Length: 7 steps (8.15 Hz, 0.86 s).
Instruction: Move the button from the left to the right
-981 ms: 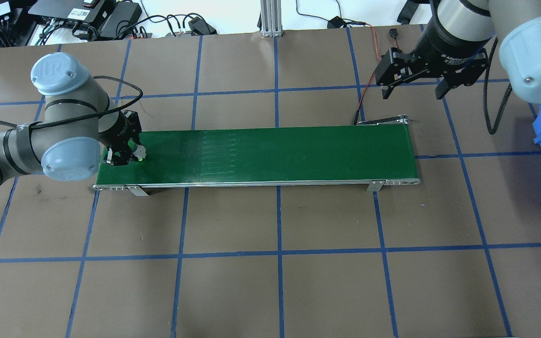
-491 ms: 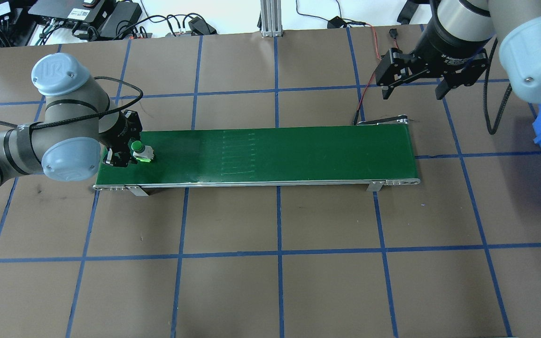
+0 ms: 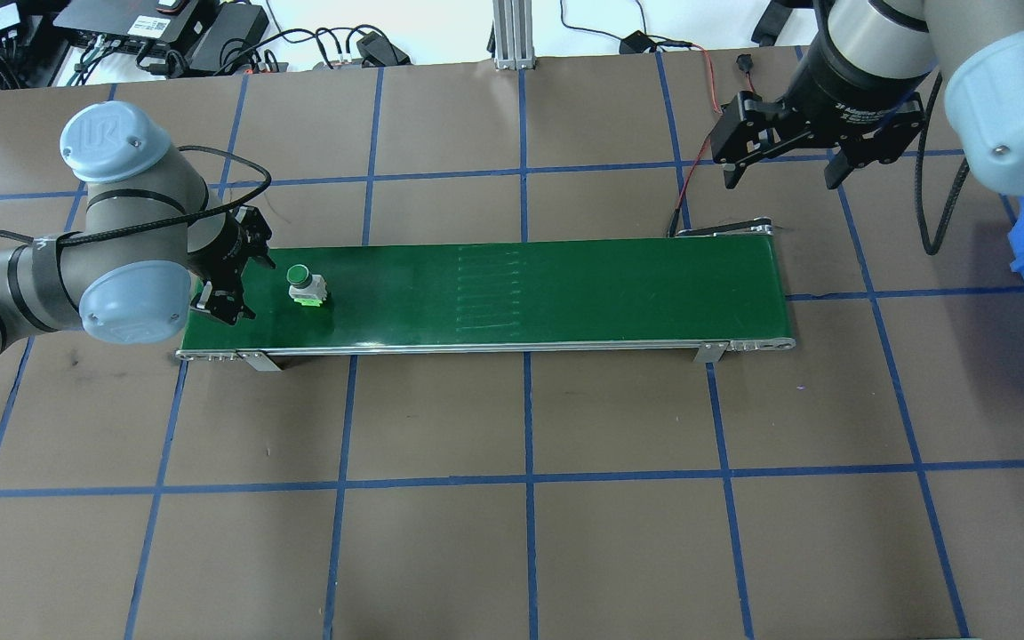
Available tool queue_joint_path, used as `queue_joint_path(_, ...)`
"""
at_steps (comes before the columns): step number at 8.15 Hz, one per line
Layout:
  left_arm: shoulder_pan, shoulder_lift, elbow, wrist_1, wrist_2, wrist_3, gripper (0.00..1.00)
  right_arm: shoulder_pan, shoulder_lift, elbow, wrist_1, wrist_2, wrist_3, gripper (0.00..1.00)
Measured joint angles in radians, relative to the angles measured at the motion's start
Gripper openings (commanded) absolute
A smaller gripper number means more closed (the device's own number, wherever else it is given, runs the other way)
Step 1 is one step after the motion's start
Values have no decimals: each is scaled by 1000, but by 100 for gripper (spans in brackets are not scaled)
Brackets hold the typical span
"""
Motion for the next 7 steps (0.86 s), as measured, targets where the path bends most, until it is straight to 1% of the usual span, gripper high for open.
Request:
queue_joint_path(2, 1, 0, 3, 5, -5, 50, 100, -1, 7, 0, 0, -3, -1, 100)
queue_joint_path(4, 8, 7, 10, 16, -25, 177, 100, -2, 33, 1, -4, -9, 0, 100)
queue_joint_path(5, 7, 20, 20, 16, -28, 291, 100, -2, 77, 10, -7, -9, 1, 100)
queue_joint_path(6, 3, 43, 40, 3, -30, 399, 100, -2, 146, 40, -27, -8, 2, 100)
queue_joint_path(7, 0, 75, 81, -61, -30, 503, 100, -2, 195, 76, -71, -9, 3, 100)
